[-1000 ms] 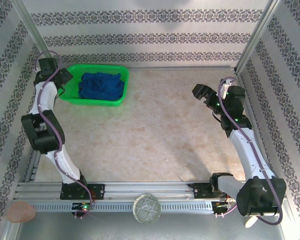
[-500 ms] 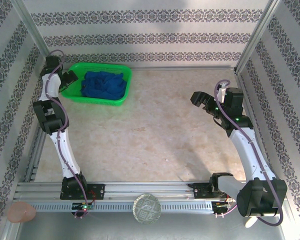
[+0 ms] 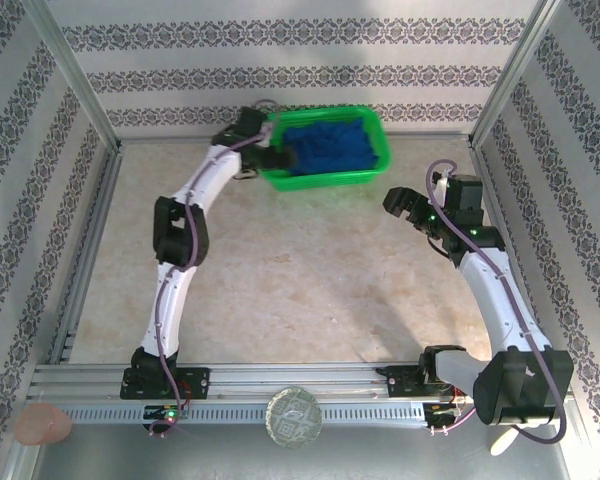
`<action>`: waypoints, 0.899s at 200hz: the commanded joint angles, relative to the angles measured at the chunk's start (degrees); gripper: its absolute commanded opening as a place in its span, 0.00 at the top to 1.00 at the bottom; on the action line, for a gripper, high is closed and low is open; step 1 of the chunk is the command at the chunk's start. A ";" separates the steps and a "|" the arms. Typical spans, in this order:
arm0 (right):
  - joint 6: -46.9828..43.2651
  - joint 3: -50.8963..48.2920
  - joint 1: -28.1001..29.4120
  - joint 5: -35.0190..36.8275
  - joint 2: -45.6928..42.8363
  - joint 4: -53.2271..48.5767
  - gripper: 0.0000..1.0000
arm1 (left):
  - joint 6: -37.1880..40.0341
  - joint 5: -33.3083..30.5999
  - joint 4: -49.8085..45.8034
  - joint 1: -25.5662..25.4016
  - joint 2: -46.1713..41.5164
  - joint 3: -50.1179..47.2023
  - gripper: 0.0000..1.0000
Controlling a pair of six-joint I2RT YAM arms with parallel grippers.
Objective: Fold the inside-out t-shirt
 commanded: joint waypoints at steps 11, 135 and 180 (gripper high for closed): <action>-2.07 8.98 0.64 9.64 8.36 -3.25 0.03 | -3.98 -2.29 0.07 -1.32 -8.00 -7.71 0.00; -4.78 54.49 -1.93 23.58 50.26 -16.15 0.11 | -15.63 -4.89 22.17 -1.70 -44.77 -61.17 0.01; -6.61 68.16 -2.59 25.23 61.42 -23.35 0.11 | -19.19 -0.82 25.77 -1.82 -44.85 -63.42 0.00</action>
